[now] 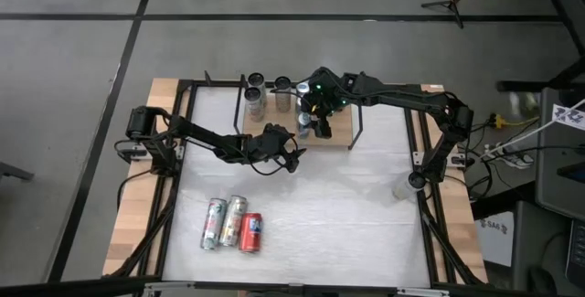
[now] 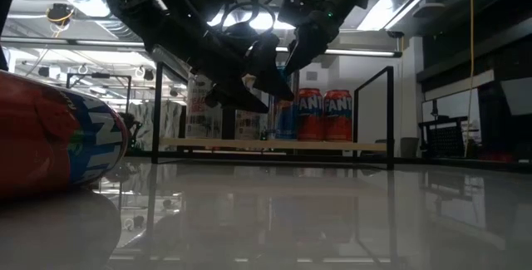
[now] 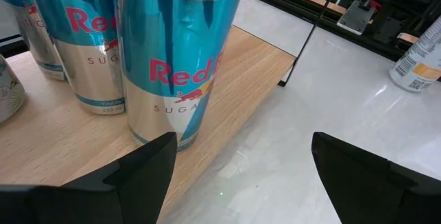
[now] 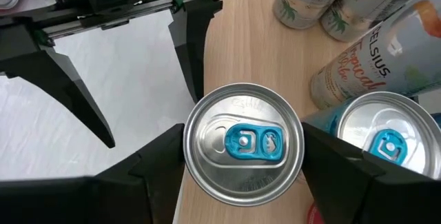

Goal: Place canned beverage on shelf
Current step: Put the blue soda can on the shelf aligned with the other blue soda cans, then put the top white yellow soda can on the shelf aligned with the other white yellow soda can

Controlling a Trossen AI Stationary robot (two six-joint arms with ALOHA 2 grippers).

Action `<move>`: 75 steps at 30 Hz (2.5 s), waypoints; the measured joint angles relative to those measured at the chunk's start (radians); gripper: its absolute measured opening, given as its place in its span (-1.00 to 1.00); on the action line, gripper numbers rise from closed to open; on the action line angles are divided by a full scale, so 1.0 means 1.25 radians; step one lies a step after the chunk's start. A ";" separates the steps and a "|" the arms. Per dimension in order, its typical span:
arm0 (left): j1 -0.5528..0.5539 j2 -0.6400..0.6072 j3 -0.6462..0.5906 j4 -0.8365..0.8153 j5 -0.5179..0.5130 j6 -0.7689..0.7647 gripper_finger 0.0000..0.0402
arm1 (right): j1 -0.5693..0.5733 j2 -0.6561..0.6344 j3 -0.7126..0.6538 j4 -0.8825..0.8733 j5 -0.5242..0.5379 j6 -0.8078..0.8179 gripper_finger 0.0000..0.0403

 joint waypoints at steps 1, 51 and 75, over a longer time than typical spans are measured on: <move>0.000 0.000 0.000 0.000 0.000 0.000 0.64 | 0.000 0.000 0.000 0.000 0.000 0.000 0.26; 0.000 0.000 0.000 0.000 0.000 -0.025 0.64 | 0.000 0.000 -0.001 -0.001 0.027 -0.006 0.70; 0.000 0.000 0.000 0.001 0.000 -0.020 0.64 | 0.001 -0.129 -0.001 -0.059 0.019 0.025 0.70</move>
